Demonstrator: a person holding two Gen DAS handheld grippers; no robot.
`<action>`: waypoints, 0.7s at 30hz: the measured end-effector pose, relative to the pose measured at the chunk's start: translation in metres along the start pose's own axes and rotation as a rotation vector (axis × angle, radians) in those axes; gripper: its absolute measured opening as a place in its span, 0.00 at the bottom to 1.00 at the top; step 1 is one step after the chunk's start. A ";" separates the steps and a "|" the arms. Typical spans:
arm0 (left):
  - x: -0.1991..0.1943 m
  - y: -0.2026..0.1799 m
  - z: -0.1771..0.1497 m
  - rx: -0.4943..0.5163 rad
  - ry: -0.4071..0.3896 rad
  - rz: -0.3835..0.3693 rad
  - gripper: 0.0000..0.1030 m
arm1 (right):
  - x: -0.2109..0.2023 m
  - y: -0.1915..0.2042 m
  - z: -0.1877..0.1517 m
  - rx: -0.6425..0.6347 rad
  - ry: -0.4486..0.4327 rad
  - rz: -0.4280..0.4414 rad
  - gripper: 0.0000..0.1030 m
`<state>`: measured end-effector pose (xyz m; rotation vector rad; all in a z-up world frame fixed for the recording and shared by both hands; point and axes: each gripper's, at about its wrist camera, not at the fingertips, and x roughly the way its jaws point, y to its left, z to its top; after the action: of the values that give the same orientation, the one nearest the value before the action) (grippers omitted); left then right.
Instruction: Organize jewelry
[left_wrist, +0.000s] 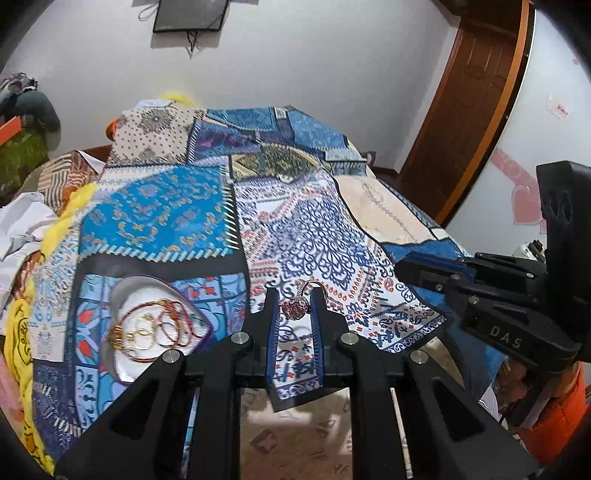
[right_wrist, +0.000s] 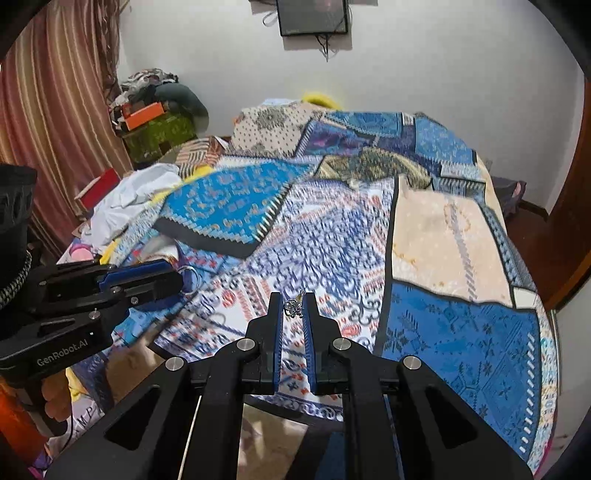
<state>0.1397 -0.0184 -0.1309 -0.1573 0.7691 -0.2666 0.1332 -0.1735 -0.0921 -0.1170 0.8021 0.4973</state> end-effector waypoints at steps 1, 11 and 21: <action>-0.004 0.002 0.001 -0.001 -0.008 0.004 0.14 | -0.002 0.003 0.003 -0.003 -0.010 0.001 0.09; -0.040 0.032 0.005 -0.043 -0.084 0.070 0.14 | -0.011 0.040 0.029 -0.049 -0.089 0.059 0.09; -0.054 0.072 -0.002 -0.098 -0.099 0.145 0.14 | 0.007 0.078 0.042 -0.093 -0.094 0.146 0.09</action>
<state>0.1141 0.0660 -0.1140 -0.2048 0.6922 -0.0831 0.1284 -0.0899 -0.0612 -0.1209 0.6980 0.6734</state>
